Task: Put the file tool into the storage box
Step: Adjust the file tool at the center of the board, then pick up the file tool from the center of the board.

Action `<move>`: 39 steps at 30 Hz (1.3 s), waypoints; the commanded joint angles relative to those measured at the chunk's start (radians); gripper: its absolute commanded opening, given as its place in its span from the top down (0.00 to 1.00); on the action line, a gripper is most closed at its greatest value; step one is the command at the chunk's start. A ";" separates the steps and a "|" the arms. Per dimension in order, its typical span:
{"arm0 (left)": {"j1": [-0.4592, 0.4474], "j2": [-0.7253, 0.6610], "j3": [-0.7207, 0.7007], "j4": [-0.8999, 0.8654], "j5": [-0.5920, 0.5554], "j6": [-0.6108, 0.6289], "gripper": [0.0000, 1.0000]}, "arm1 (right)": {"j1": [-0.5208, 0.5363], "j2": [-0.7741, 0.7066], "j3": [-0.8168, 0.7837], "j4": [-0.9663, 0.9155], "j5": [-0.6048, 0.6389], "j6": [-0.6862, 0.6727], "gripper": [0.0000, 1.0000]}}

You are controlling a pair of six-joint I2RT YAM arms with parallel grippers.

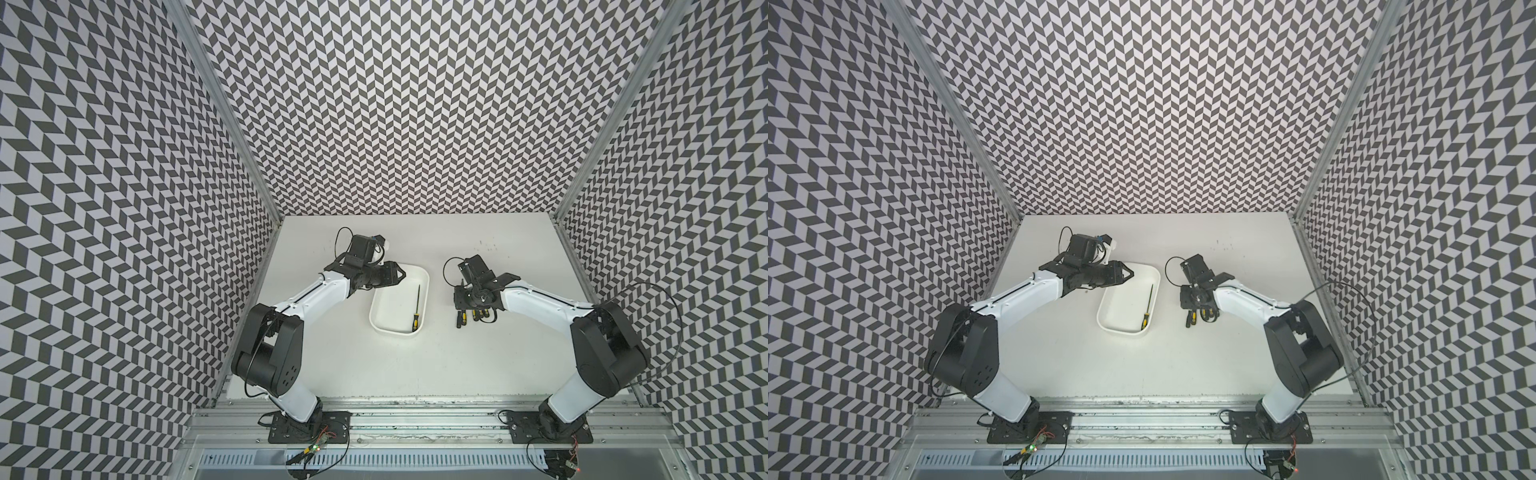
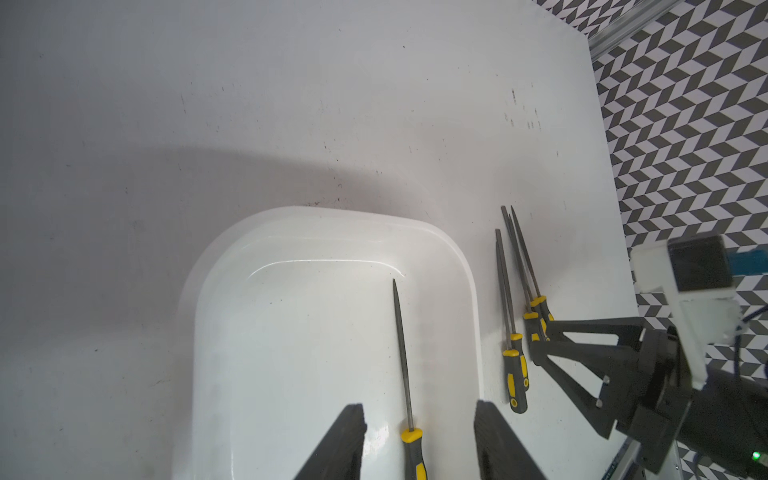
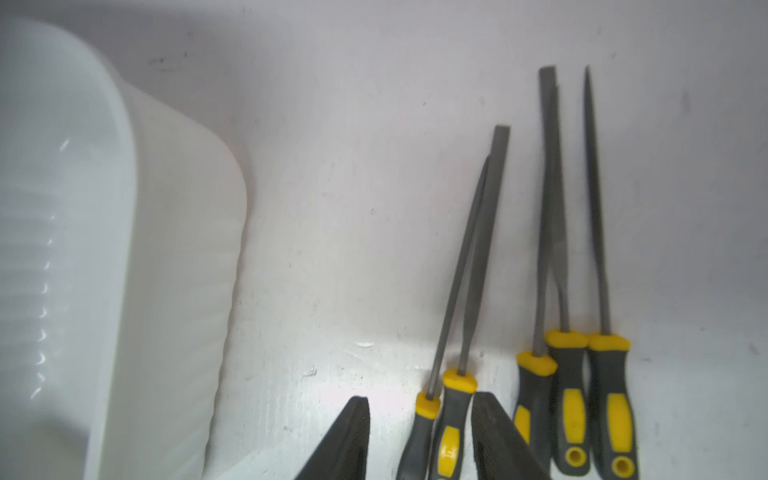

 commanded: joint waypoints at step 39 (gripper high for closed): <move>0.005 -0.046 -0.049 0.041 0.022 -0.009 0.51 | -0.175 0.202 -0.008 0.104 0.100 -0.019 0.68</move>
